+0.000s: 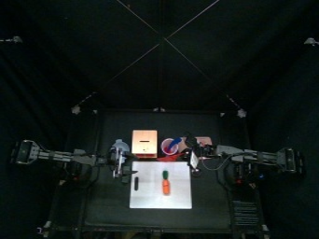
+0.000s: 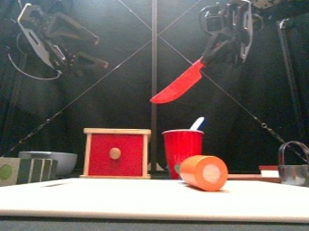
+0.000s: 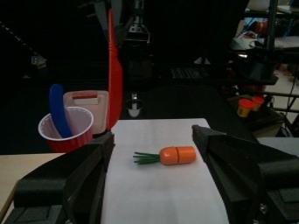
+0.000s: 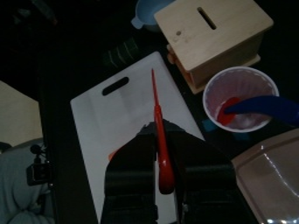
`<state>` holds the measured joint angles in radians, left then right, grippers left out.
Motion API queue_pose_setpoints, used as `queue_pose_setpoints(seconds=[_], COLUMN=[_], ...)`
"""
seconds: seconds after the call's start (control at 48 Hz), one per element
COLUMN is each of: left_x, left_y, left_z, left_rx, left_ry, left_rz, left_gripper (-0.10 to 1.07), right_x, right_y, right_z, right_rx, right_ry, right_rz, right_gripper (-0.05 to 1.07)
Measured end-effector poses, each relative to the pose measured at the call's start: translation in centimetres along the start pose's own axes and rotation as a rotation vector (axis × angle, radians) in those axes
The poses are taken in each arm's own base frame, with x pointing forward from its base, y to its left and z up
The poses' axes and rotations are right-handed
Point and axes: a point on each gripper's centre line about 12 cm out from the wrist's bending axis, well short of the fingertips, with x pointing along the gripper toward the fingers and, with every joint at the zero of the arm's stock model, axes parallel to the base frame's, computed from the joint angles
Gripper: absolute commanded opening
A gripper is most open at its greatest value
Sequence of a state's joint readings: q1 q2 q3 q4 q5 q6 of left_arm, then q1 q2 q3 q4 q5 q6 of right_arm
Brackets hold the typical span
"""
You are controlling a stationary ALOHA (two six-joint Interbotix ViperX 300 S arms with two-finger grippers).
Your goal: Grab knife with other hand
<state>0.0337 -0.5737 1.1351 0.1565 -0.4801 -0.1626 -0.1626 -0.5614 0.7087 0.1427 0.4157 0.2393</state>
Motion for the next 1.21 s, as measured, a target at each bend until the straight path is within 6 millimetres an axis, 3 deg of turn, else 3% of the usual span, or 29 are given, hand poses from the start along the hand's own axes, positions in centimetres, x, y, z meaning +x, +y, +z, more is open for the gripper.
queue_pose_setpoints(seconds=[0.438, 0.667, 1.0, 1.208], left_x=[0.8, 3.0, 7.0, 9.0], left_y=[-0.2, -0.7, -1.8, -1.8], left_z=[-1.4, -1.8, -2.7, -3.7], left_rx=[-0.045, -0.048, -0.063, -0.063], left_ry=[0.052, 0.095, 0.148, 0.185], left_rz=[0.004, -0.014, -0.041, -0.038], left_gripper=[1.03, 1.03, 1.01, 0.89], right_x=[1.5, 3.0, 4.1, 4.3], right_y=[2.3, 2.8, 2.4, 2.4], right_z=[-3.9, -5.7, -6.4, -6.5], right_rx=[-0.194, -0.264, -0.273, -0.276], right_ry=[-0.239, -0.286, -0.262, -0.258], right_rz=[0.161, 0.214, 0.203, 0.202], right_gripper=[0.38, 0.38, 0.38, 0.38])
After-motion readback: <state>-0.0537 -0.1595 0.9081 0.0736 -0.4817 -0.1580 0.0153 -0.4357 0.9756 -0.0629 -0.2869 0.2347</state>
